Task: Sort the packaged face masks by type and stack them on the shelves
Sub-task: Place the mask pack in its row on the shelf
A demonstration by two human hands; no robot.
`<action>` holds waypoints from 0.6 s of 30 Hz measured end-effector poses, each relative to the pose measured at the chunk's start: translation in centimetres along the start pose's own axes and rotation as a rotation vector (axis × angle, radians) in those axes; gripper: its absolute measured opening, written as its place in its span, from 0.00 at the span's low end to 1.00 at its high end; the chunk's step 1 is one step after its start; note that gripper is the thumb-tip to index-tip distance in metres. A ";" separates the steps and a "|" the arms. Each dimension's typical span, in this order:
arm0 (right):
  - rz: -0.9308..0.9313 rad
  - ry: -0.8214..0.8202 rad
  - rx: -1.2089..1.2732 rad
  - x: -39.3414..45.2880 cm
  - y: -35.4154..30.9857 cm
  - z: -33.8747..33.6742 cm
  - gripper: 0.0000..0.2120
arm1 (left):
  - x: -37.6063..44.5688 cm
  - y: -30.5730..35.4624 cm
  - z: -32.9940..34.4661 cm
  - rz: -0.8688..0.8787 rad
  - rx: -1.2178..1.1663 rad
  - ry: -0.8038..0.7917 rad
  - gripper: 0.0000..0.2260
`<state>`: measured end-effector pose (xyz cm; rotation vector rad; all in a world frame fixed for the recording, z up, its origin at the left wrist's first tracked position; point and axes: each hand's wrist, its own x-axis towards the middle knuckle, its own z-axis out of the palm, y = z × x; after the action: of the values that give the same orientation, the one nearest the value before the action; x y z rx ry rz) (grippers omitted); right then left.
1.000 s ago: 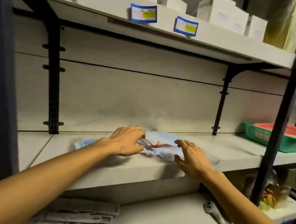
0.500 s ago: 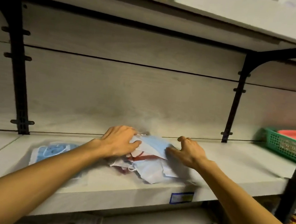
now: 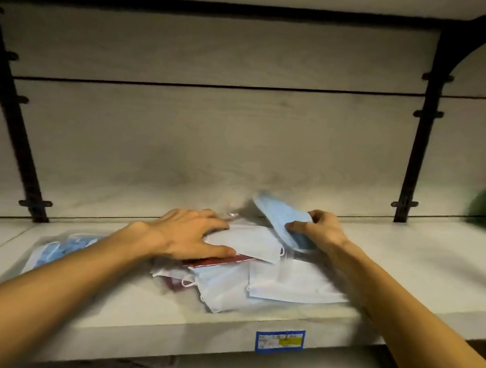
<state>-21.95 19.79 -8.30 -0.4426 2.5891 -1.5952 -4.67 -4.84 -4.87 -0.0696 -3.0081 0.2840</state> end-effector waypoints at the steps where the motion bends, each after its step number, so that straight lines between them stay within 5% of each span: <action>1: -0.012 0.048 0.069 -0.1 0.0 0.3 0.17 | 0.1 0.1 -0.1 0.002 -0.020 0.025 0.35; 7: -0.078 0.287 0.398 -1.6 -1.5 0.0 0.19 | 0.1 0.2 -0.9 -0.129 -0.169 0.289 0.16; 10: -0.084 0.333 0.571 -1.9 -3.4 -1.0 0.12 | -0.1 -0.4 -1.2 -0.243 -0.335 0.430 0.13; 16: -0.202 0.272 0.575 -3.3 -6.9 1.0 0.10 | -2.1 -1.4 -2.6 -0.594 -1.185 0.537 0.07; 18: -0.223 0.254 0.515 -4.3 -7.0 2.5 0.13 | -4.3 -1.3 -3.0 -0.701 -1.577 0.461 0.16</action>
<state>-15.82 15.88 -3.63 -0.5211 2.2039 -2.4387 -0.11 -5.84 -2.20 0.6251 -1.8582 -1.7629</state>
